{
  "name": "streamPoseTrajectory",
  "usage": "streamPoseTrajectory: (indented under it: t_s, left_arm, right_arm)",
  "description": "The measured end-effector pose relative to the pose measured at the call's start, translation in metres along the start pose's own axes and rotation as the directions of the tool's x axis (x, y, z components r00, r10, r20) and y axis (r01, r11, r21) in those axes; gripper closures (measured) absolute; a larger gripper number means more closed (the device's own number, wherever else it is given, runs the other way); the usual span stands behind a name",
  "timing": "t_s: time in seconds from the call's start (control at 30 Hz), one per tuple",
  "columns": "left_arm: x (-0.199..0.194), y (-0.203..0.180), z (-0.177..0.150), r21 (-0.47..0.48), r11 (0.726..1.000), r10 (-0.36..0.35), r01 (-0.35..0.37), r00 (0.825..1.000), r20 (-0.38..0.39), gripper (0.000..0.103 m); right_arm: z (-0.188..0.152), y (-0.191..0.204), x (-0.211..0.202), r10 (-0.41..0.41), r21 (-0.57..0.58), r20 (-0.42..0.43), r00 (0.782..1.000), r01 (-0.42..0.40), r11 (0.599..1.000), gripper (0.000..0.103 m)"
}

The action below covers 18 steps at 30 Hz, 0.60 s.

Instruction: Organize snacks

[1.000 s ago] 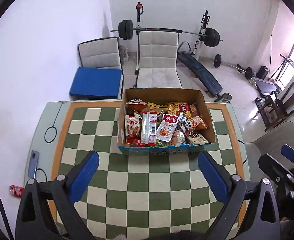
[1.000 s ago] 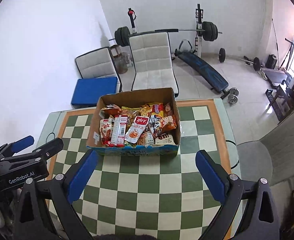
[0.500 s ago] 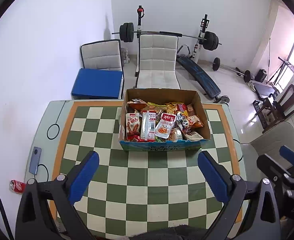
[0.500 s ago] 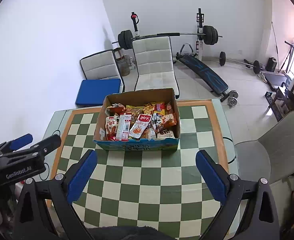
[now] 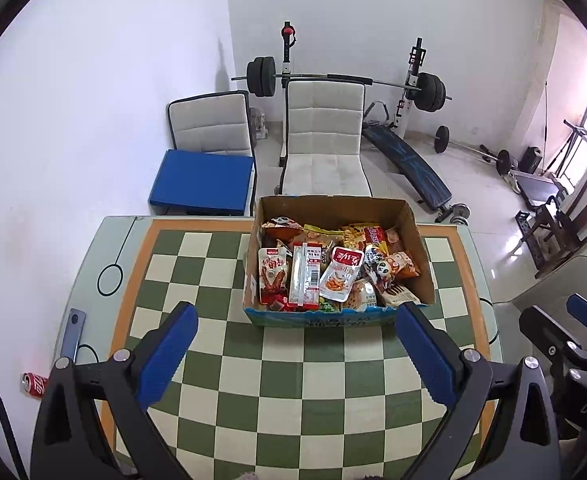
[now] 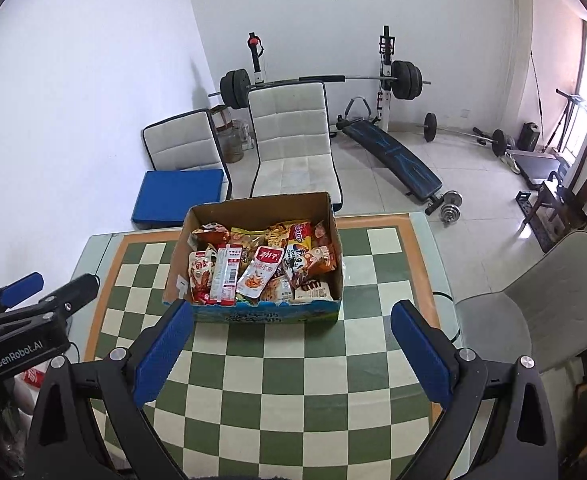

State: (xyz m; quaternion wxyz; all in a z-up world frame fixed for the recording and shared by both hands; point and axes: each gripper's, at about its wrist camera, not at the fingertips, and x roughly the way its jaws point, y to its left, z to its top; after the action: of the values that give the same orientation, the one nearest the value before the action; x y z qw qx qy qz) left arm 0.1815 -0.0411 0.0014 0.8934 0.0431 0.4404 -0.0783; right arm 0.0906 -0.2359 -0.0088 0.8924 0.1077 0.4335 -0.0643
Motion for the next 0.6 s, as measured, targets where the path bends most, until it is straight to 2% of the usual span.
streamPoseTrajectory:
  t_s: [0.3,0.6]
  left_arm:
    - [0.025,-0.004,0.002,0.019,1.000,0.017,-0.017,0.999,-0.030,0.002]
    - [0.030,-0.005,0.001,0.024,1.000,0.015,-0.014,0.999,-0.043,0.002]
  right_arm:
    - [0.009,-0.002,0.026,-0.026,0.000,-0.012,1.000,0.026,1.000,0.002]
    - [0.012,-0.002,0.036,-0.027,0.002,-0.023,0.999,0.027,1.000,0.002]
